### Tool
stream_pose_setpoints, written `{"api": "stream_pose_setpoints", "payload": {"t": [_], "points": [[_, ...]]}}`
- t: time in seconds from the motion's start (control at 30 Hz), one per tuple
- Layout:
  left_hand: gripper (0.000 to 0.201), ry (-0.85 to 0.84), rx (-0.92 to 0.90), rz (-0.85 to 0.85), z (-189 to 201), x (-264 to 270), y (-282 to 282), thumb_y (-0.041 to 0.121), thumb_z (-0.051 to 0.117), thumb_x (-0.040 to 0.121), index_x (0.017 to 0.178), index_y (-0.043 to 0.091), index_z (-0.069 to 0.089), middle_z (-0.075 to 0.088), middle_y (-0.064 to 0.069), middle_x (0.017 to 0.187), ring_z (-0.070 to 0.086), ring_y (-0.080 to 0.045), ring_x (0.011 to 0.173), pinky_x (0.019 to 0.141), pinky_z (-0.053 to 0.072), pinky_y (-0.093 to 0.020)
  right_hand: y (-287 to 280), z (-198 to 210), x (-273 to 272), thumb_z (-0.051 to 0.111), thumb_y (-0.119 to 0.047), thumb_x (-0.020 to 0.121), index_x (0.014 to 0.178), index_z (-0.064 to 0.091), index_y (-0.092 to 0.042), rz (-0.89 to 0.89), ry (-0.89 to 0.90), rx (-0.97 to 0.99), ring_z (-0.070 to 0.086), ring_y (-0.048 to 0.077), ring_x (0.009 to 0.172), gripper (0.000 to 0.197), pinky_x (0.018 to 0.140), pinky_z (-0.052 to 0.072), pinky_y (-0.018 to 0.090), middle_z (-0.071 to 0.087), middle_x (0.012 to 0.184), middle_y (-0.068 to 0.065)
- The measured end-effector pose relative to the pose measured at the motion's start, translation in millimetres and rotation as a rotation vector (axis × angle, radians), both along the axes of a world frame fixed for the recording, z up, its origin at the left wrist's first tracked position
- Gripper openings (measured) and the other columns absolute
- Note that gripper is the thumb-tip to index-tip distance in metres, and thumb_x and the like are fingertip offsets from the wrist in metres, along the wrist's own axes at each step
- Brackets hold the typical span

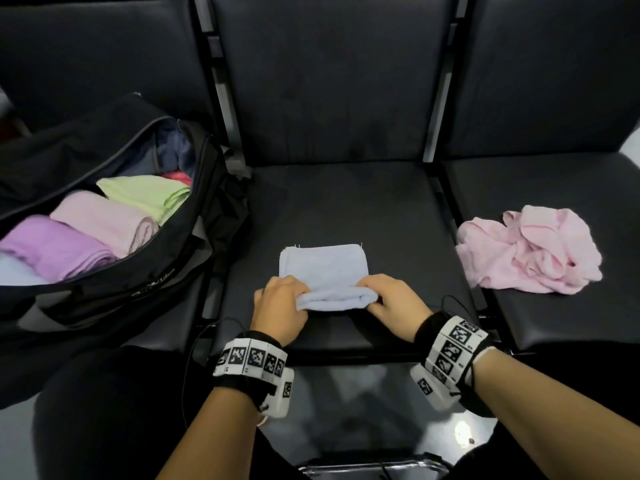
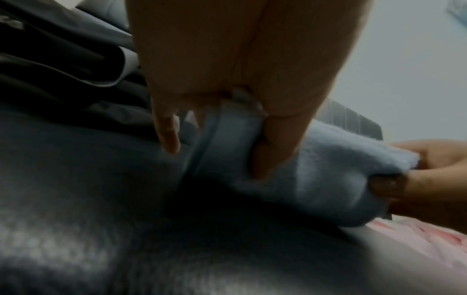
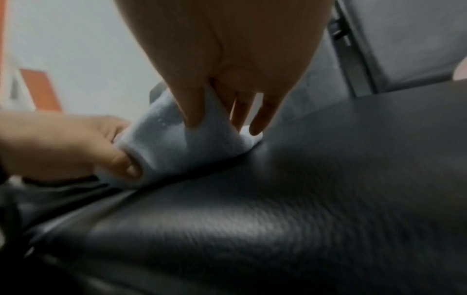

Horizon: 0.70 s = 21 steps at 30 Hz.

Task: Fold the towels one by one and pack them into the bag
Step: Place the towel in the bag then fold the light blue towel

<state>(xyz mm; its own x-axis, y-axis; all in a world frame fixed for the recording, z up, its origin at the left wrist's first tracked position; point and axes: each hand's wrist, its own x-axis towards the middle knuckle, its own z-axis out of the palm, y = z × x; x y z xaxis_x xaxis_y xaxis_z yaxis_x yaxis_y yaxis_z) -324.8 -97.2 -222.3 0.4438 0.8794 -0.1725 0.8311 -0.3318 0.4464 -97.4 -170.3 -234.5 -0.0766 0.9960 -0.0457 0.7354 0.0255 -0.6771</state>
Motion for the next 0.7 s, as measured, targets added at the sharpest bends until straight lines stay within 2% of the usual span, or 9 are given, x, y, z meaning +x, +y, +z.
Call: {"api": "stream_pose_setpoints", "payload": {"t": [0.1,0.17,0.23,0.3,0.4,0.47,0.57,0.63,0.7], "points": [[0.021,-0.312,-0.213,0.104,2.3,-8.6,9.1,-0.002,0.067,0.076,0.082,0.018,0.07,0.068,0.001,0.082,0.06,-0.017,0.083,0.077,0.049,-0.031,0.9,0.8,7.1,0.057,-0.012,0.094,0.1,0.063,-0.019,-0.135,0.159,-0.049,0.063,0.017,0.09,0.012,0.083,0.048,0.03,0.069,0.094,-0.004],[0.022,-0.493,-0.327,0.161,5.1,-14.3,14.6,-0.005,0.074,0.078,0.084,0.015,0.067,0.067,0.001,0.077,0.058,-0.01,0.071,0.067,0.047,-0.024,0.5,-0.7,11.6,0.058,-0.016,0.095,0.1,0.062,-0.022,-0.229,0.237,-0.052,0.062,0.014,0.087,0.009,0.08,0.047,0.025,0.068,0.092,-0.004],[0.016,-0.51,-0.373,0.161,4.3,-17.3,18.7,0.002,0.076,0.082,0.095,0.006,0.067,0.065,-0.005,0.08,0.055,-0.012,0.071,0.068,0.045,-0.026,-1.1,-3.6,15.5,0.061,-0.023,0.096,0.096,0.061,-0.023,-0.295,0.285,-0.06,0.061,0.015,0.082,0.001,0.075,0.047,0.025,0.068,0.089,-0.001],[0.022,-0.466,-0.361,0.162,0.1,-16.2,19.4,0.009,0.076,0.086,0.103,0.001,0.066,0.062,-0.009,0.083,0.052,-0.015,0.073,0.07,0.043,-0.027,-1.6,-7.4,17.3,0.061,-0.029,0.095,0.094,0.06,-0.022,-0.328,0.282,-0.07,0.059,0.016,0.078,0.007,0.071,0.046,0.025,0.066,0.085,0.002],[0.015,-0.464,-0.281,0.225,-7.9,-9.0,18.1,0.013,0.074,0.088,0.097,0.003,0.068,0.06,-0.001,0.077,0.051,-0.009,0.066,0.06,0.04,-0.016,5.5,-10.8,17.5,0.061,-0.032,0.093,0.089,0.057,-0.025,-0.396,0.228,-0.085,0.054,0.007,0.07,0.009,0.06,0.039,0.022,0.061,0.077,-0.006],[0.009,-0.468,-0.25,0.295,-12.2,-4.6,18.4,0.015,0.072,0.089,0.093,0.008,0.068,0.063,0.003,0.077,0.054,-0.007,0.067,0.058,0.04,-0.013,14.7,-12.6,16.2,0.061,-0.03,0.092,0.088,0.056,-0.027,-0.44,0.217,-0.086,0.054,0.002,0.071,0.007,0.06,0.036,0.019,0.06,0.077,-0.01],[0.006,-0.475,-0.236,0.393,-19.4,-0.9,20.2,0.02,0.069,0.091,0.088,0.015,0.066,0.067,-0.001,0.083,0.059,-0.013,0.075,0.064,0.044,-0.024,26.5,-16.1,12.1,0.064,-0.028,0.09,0.092,0.057,-0.025,-0.498,0.207,-0.102,0.054,-0.001,0.072,0.008,0.06,0.036,0.017,0.059,0.078,-0.013],[0.008,-0.465,-0.229,0.431,-24.9,0.5,19.8,0.023,0.068,0.091,0.085,0.019,0.065,0.068,-0.001,0.082,0.061,-0.017,0.078,0.067,0.044,-0.028,30.2,-19.4,10.5,0.066,-0.03,0.088,0.096,0.058,-0.025,-0.523,0.2,-0.14,0.056,0.002,0.075,0.013,0.063,0.039,0.018,0.059,0.082,-0.013],[0.008,-0.45,-0.227,0.459,-29.2,1.8,19.1,0.025,0.066,0.091,0.086,0.019,0.065,0.068,0.0,0.082,0.062,-0.019,0.081,0.069,0.045,-0.029,32.5,-21.5,11.2,0.068,-0.034,0.087,0.101,0.057,-0.025,-0.54,0.192,-0.187,0.058,0.008,0.079,0.02,0.068,0.042,0.024,0.059,0.084,-0.013]]}}
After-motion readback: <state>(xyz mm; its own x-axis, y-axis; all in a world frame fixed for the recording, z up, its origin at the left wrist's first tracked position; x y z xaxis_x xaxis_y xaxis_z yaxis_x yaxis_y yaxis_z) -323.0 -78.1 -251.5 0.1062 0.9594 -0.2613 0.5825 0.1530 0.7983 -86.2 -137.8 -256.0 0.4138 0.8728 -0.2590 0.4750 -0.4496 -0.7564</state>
